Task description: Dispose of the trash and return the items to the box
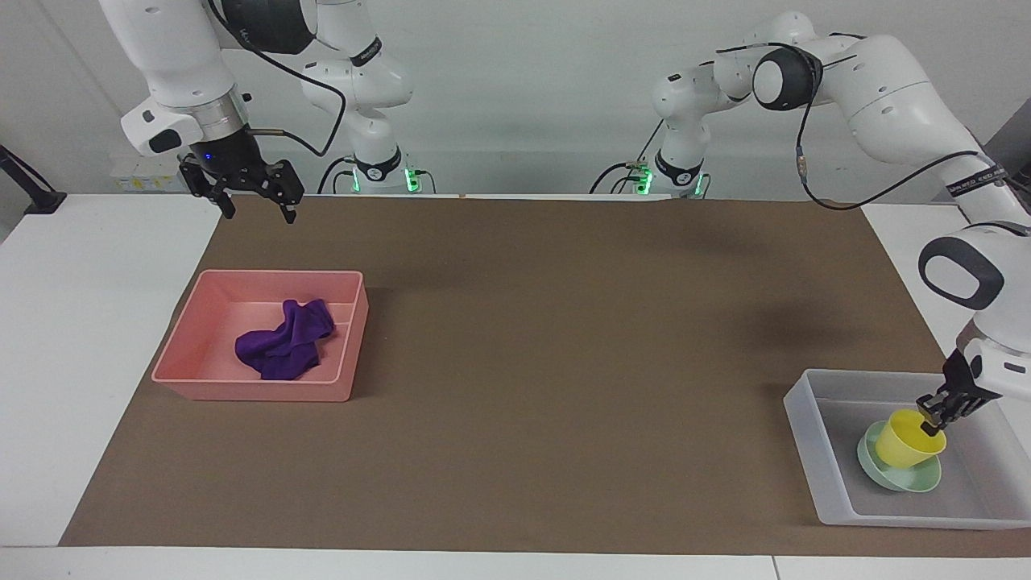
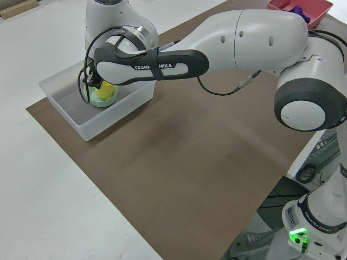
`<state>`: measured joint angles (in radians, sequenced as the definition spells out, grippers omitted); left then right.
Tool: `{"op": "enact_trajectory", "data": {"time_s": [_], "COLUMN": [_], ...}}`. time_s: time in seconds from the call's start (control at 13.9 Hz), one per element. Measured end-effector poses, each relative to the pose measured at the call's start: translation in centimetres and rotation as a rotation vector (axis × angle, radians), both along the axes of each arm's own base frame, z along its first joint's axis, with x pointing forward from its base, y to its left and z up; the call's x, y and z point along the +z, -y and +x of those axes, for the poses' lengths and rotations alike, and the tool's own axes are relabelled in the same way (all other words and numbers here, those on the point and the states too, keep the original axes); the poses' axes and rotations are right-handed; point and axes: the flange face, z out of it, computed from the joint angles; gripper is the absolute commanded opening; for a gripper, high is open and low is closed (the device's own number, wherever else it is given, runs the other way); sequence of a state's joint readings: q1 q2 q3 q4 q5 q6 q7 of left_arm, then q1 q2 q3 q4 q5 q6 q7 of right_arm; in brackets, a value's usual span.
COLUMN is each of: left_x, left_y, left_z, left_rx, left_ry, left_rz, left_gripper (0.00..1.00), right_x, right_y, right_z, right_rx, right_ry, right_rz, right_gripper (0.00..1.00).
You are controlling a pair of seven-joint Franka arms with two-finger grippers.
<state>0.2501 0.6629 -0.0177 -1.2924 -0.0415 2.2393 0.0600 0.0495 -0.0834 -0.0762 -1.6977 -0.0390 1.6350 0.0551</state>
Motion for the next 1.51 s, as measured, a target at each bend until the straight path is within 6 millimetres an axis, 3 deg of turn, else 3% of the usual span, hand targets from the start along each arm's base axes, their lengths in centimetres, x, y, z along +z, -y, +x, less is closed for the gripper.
{"op": "enact_trajectory", "data": {"time_s": [0.29,0.72,0.93,1.08,1.22,1.51], "left_x": [-1.7,-0.8,-0.7,-0.2,1.5,6.7], "left_y": [-0.3,0.5,0.6,0.8,2.7,9.4], "left_z": [-0.7,-0.6,-0.6,-0.6,-0.4,-1.8], "left_rx": [0.007,-0.004,-0.006,-0.012,-0.042,-0.14], "left_ry": [0.012,0.027,0.028,0.034,0.044,0.043], "left_rz": [0.012,0.015,0.017,0.019,0.021,0.023], "left_gripper": [0.0,0.49,0.85,0.96,1.0,1.0], "right_x": [0.0,0.0,0.0,0.0,0.0,0.0], "right_y": [0.0,0.0,0.0,0.0,0.0,0.0], "right_z": [0.0,0.0,0.0,0.0,0.0,0.0], "right_rx": [0.0,0.0,0.0,0.0,0.0,0.0], "right_ry": [0.0,0.0,0.0,0.0,0.0,0.0], "right_rz": [0.0,0.0,0.0,0.0,0.0,0.0], "right_gripper": [1.0,1.0,1.0,1.0,1.0,1.0]}}
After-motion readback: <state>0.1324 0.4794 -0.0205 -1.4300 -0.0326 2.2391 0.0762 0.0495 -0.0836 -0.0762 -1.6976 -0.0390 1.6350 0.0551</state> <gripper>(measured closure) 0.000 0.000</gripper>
